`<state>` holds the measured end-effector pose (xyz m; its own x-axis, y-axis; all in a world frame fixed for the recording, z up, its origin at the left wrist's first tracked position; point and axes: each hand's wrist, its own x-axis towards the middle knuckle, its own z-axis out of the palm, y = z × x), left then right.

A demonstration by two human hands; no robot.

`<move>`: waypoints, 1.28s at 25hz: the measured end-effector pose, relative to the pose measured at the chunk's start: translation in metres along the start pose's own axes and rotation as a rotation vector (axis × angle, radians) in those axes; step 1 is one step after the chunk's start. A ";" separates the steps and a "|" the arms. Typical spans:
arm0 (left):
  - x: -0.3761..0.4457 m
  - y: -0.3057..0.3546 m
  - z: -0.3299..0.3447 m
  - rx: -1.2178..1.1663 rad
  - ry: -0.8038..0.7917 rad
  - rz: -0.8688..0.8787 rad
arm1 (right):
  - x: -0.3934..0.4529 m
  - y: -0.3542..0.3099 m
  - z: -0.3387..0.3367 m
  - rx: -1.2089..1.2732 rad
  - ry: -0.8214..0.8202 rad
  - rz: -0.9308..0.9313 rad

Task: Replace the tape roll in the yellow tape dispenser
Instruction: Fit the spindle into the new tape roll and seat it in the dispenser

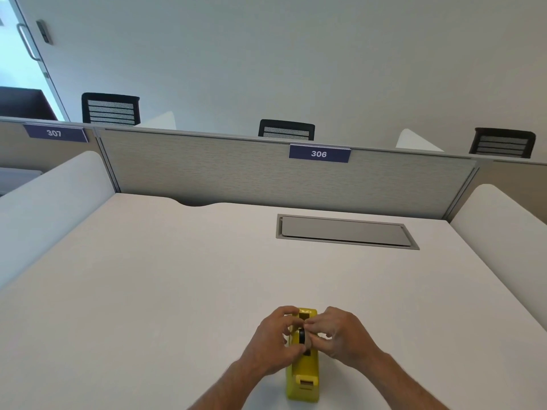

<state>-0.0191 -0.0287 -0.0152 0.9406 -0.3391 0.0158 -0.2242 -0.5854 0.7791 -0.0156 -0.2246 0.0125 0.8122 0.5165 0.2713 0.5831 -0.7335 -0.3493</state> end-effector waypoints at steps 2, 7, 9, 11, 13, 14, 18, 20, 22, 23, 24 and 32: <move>0.000 -0.001 0.000 -0.012 0.000 0.014 | 0.000 0.000 -0.001 0.026 -0.003 0.007; 0.002 -0.001 -0.001 -0.008 -0.001 0.016 | -0.003 0.001 0.003 -0.002 -0.016 0.036; 0.002 -0.001 -0.001 -0.001 -0.001 0.014 | -0.003 0.002 0.005 -0.013 0.002 0.013; 0.002 0.000 -0.001 0.006 0.001 0.018 | -0.004 0.003 0.008 -0.016 0.015 0.001; 0.002 0.000 -0.001 0.011 0.001 0.018 | -0.005 0.004 0.009 -0.020 0.013 0.006; 0.002 0.001 -0.001 0.015 0.001 0.021 | -0.005 0.004 0.009 -0.026 0.017 0.006; 0.001 0.002 -0.001 0.028 0.000 0.039 | -0.004 0.005 0.007 -0.016 0.028 -0.003; 0.001 0.003 -0.002 0.026 0.001 0.038 | -0.004 0.004 0.007 -0.015 0.021 0.000; 0.001 0.004 -0.002 0.029 0.002 0.039 | -0.004 0.005 0.006 -0.010 0.015 0.009; 0.001 0.004 -0.002 0.031 0.002 0.039 | -0.003 0.005 0.006 -0.003 0.017 0.013; 0.000 0.004 -0.002 0.031 0.003 0.038 | -0.003 0.005 0.006 0.001 0.017 0.015; 0.000 0.005 -0.002 0.034 0.004 0.037 | -0.002 0.004 0.003 0.052 -0.013 0.032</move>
<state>-0.0199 -0.0296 -0.0103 0.9326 -0.3580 0.0466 -0.2670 -0.5970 0.7565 -0.0146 -0.2269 0.0079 0.8306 0.4987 0.2476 0.5564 -0.7263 -0.4036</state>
